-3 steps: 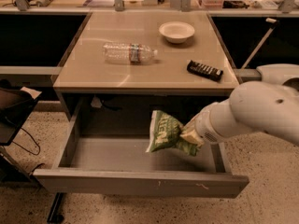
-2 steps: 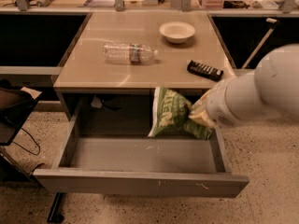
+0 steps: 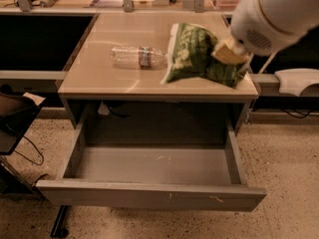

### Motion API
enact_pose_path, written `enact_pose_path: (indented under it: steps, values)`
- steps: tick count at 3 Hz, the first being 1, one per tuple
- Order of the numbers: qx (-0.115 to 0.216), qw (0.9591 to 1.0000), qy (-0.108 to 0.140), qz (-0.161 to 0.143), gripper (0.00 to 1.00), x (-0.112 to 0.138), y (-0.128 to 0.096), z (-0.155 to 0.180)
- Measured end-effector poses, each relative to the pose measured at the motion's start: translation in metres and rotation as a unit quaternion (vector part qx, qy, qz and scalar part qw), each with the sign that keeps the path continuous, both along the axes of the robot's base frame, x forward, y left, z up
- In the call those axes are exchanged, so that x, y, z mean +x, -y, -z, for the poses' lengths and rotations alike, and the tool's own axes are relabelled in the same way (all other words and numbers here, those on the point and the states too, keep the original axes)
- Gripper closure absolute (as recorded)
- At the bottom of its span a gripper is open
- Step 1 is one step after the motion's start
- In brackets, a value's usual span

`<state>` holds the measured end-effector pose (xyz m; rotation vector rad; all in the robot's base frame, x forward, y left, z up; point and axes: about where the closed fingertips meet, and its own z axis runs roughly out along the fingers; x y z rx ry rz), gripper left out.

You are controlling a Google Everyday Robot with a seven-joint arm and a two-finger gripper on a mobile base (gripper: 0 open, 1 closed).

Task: Pick green jalapeno chip bag from top drawer and place on counter

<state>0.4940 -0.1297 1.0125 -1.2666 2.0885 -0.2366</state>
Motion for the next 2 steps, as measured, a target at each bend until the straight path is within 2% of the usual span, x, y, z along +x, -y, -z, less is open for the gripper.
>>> enact_pose_path:
  steps: [1, 2]
  values:
    - [0.009, 0.9997, 0.001, 0.024, 1.0, 0.06, -0.024, -0.026]
    - [0.045, 0.9986, 0.013, 0.026, 1.0, 0.138, -0.066, -0.038]
